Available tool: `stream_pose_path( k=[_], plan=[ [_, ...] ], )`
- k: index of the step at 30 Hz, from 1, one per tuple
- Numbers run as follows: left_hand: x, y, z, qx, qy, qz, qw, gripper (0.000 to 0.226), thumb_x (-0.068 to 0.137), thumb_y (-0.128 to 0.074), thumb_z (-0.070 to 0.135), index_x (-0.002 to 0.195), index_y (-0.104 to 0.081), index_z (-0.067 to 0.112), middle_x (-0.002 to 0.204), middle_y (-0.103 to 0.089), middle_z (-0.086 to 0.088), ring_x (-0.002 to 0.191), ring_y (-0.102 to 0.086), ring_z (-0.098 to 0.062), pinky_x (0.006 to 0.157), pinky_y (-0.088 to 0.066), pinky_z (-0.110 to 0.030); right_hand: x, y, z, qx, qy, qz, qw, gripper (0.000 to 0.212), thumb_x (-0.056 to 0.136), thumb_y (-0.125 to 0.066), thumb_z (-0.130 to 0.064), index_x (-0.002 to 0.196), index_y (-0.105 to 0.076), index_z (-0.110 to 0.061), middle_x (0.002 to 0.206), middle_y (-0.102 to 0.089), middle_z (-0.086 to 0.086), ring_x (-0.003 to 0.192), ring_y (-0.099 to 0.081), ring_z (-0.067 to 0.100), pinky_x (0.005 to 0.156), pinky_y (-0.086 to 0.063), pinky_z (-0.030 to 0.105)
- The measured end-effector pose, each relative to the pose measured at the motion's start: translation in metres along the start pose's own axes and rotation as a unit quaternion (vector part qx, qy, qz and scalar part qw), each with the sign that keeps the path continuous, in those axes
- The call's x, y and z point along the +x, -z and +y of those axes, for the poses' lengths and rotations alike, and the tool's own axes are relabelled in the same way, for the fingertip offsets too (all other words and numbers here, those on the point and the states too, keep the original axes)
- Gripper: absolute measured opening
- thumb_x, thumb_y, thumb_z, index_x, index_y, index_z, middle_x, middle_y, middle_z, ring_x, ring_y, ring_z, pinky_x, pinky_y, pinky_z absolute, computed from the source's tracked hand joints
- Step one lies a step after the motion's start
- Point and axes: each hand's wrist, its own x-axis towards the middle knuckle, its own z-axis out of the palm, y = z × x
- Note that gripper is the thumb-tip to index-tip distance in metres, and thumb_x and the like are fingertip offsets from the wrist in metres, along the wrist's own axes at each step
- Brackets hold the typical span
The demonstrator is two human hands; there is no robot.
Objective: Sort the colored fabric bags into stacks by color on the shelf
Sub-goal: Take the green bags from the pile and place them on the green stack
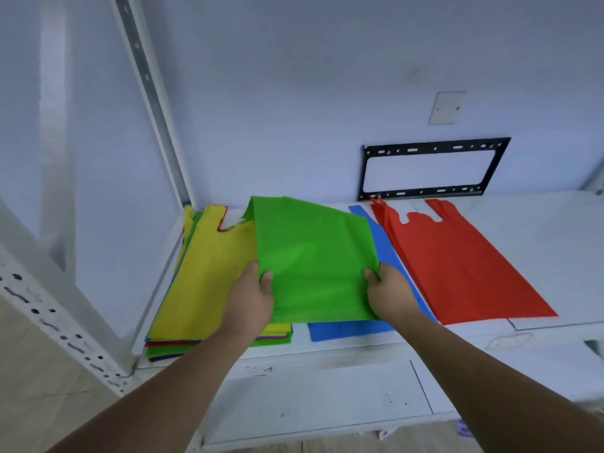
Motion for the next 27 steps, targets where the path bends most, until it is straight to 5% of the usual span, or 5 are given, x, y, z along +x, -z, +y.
stream_pose_path(
  k=[6, 15, 19, 23, 27],
  plan=[
    [-0.002, -0.077, 0.096, -0.027, -0.062, -0.013, 0.998, 0.015, 0.102, -0.049, 0.023, 0.104, -0.057, 0.01, 0.09, -0.066, -0.004, 0.081, -0.061, -0.028, 0.067, -0.041, -0.034, 0.007, 0.102, 0.074, 0.007, -0.018, 0.061, 0.998, 0.028, 0.101, -0.043, -0.025, 0.101, -0.06, -0.002, 0.097, -0.065, 0.019, 0.08, -0.059, 0.034, 0.063, -0.043, 0.034],
    [-0.036, -0.203, 0.233, -0.063, -0.077, -0.028, 0.995, 0.014, 0.102, -0.047, 0.024, 0.096, -0.055, 0.015, 0.078, -0.054, 0.008, 0.071, -0.05, -0.017, 0.06, -0.033, -0.033, 0.028, 0.248, 0.191, -0.011, -0.059, 0.081, 0.995, 0.026, 0.101, -0.043, -0.025, 0.089, -0.054, -0.005, 0.076, -0.054, 0.007, 0.077, -0.053, 0.031, 0.066, -0.036, 0.033],
    [-0.043, -0.242, 0.259, -0.061, -0.068, -0.05, 0.995, 0.024, 0.102, -0.045, 0.03, 0.1, -0.057, 0.01, 0.085, -0.064, -0.009, 0.073, -0.059, -0.025, 0.064, -0.049, -0.044, 0.042, 0.28, 0.23, -0.01, -0.071, 0.062, 0.995, 0.029, 0.1, -0.043, -0.026, 0.092, -0.058, -0.002, 0.083, -0.06, 0.014, 0.079, -0.057, 0.033, 0.067, -0.04, 0.034],
    [-0.028, -0.271, 0.28, -0.054, -0.061, -0.057, 0.995, 0.022, 0.103, -0.045, 0.03, 0.089, -0.052, 0.015, 0.071, -0.055, -0.005, 0.057, -0.048, -0.017, 0.051, -0.035, -0.033, 0.075, 0.299, 0.249, 0.005, -0.071, 0.044, 0.997, 0.031, 0.1, -0.043, -0.025, 0.09, -0.059, -0.001, 0.076, -0.059, 0.011, 0.072, -0.055, 0.029, 0.061, -0.038, 0.033],
    [0.003, -0.297, 0.303, -0.06, -0.045, -0.07, 0.995, 0.016, 0.103, -0.045, 0.027, 0.092, -0.054, 0.019, 0.075, -0.057, 0.004, 0.061, -0.053, -0.012, 0.051, -0.038, -0.029, 0.121, 0.314, 0.257, 0.003, -0.074, 0.032, 0.997, 0.03, 0.1, -0.044, -0.025, 0.088, -0.059, -0.002, 0.071, -0.056, 0.008, 0.071, -0.055, 0.029, 0.06, -0.036, 0.032]
  ],
)
